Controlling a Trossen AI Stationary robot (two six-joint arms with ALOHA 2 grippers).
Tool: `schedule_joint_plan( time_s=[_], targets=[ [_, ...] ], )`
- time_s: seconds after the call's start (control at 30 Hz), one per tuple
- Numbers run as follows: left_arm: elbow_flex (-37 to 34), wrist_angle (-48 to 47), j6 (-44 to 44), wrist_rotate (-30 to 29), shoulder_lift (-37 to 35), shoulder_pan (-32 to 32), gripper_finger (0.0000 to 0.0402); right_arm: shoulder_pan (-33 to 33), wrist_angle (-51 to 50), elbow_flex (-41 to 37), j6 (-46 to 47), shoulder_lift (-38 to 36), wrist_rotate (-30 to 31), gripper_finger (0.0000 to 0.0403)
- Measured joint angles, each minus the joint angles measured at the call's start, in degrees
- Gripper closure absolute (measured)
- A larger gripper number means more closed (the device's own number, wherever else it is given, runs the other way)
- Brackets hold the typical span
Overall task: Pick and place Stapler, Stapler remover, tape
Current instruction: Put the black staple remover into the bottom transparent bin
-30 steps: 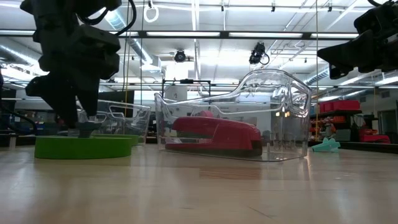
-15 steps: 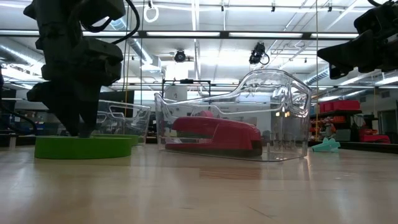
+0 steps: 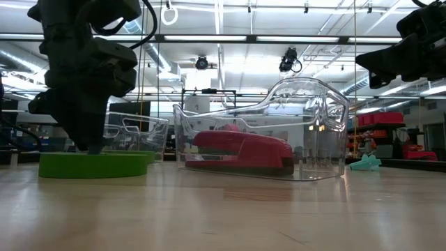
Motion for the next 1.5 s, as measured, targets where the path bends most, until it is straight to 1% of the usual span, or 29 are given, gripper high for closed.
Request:
schedule_joint_plan(
  time_s=[0.2,0.63,0.83,1.0,1.5],
  targets=[
    [0.00,-0.07,0.04,0.50,0.00,0.00,0.0276,-0.01,0.00,0.00,0.00,0.00,0.00,0.0385],
    [0.00,-0.07,0.09,0.00,-0.06,0.00,0.0336,-0.02,0.00,0.00,0.00,0.00,0.00,0.0385],
    [0.01,0.04,0.11,0.00,-0.10,0.00,0.0355,0.00,0.01,0.00,0.00,0.00,0.00,0.0385],
    [0.04,0.13,0.15,0.00,-0.11,0.00,0.0362,-0.02,0.01,0.00,0.00,-0.01,0.00,0.0385],
    [0.04,0.02,1.53,-0.02,-0.11,-0.07,0.0363,-0.01,0.01,0.00,0.00,0.00,0.00,0.0385]
  ],
)
